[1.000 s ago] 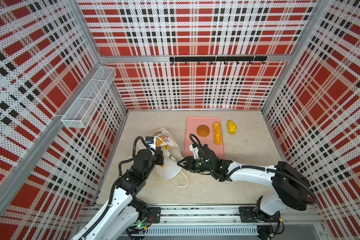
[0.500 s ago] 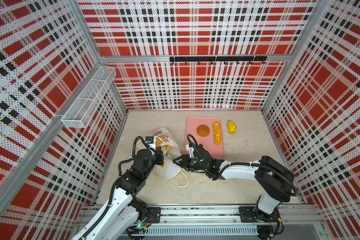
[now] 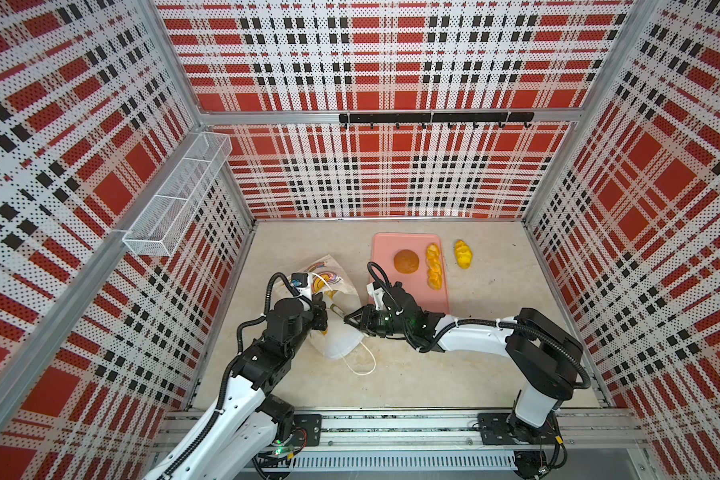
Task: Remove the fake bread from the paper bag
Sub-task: 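Pinch the ring-shaped yellow bread in the bag and pull it out, then carry the ring bread onto the tray and open the tongs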
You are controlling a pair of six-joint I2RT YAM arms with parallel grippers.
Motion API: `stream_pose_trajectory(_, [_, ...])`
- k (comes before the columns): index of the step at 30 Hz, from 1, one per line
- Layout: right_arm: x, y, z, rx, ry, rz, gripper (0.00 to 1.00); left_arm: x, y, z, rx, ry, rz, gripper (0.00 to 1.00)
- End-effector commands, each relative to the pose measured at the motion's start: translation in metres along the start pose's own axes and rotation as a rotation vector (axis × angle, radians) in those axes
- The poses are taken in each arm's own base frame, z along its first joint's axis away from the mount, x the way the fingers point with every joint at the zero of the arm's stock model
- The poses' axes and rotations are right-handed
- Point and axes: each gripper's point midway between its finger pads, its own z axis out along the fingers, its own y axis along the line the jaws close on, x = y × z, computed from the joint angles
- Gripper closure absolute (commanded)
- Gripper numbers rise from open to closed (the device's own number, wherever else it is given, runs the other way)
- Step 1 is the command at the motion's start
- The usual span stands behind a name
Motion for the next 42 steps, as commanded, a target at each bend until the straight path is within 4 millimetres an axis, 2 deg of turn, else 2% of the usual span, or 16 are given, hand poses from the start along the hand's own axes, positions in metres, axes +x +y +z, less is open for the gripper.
stream_pose_trajectory(1, [0.016, 0.043, -0.027, -0.102, 0.087, -0.124, 1.0, -0.005, 0.004, -0.003, -0.017, -0.02, -0.027, 1.0])
stream_pose_trajectory(8, [0.05, 0.048, -0.086, -0.037, 0.176, -0.236, 1.0, -0.006, 0.01, -0.003, -0.048, -0.025, -0.031, 1.0])
stream_pose_trajectory(10, [0.055, 0.042, -0.104, 0.007, 0.186, -0.253, 1.0, -0.007, 0.011, -0.003, -0.051, -0.026, -0.038, 1.0])
stream_pose_trajectory(16, [0.069, 0.057, -0.154, 0.034, 0.231, -0.314, 1.0, -0.006, 0.02, -0.007, -0.096, -0.029, -0.039, 1.0])
stream_pose_trajectory(20, [0.079, 0.059, -0.193, 0.109, 0.27, -0.358, 1.0, -0.009, 0.026, -0.01, -0.124, -0.044, -0.05, 1.0])
stream_pose_trajectory(24, [0.08, 0.052, -0.232, 0.23, 0.27, -0.393, 1.0, -0.011, 0.029, -0.011, -0.13, -0.053, -0.057, 1.0])
stream_pose_trajectory(29, [0.06, 0.044, -0.272, 0.412, 0.212, -0.425, 1.0, -0.012, 0.028, -0.012, -0.122, -0.057, -0.06, 1.0])
stream_pose_trajectory(32, [0.04, 0.029, -0.282, 0.49, 0.171, -0.382, 1.0, -0.012, 0.026, -0.013, -0.112, -0.056, -0.062, 1.0])
stream_pose_trajectory(35, [0.022, 0.013, -0.284, 0.54, 0.16, -0.345, 1.0, -0.012, 0.025, -0.014, -0.103, -0.058, -0.062, 1.0])
stream_pose_trajectory(42, [-0.019, -0.016, -0.259, 0.589, 0.17, -0.318, 1.0, -0.011, 0.022, -0.015, -0.088, -0.06, -0.063, 1.0])
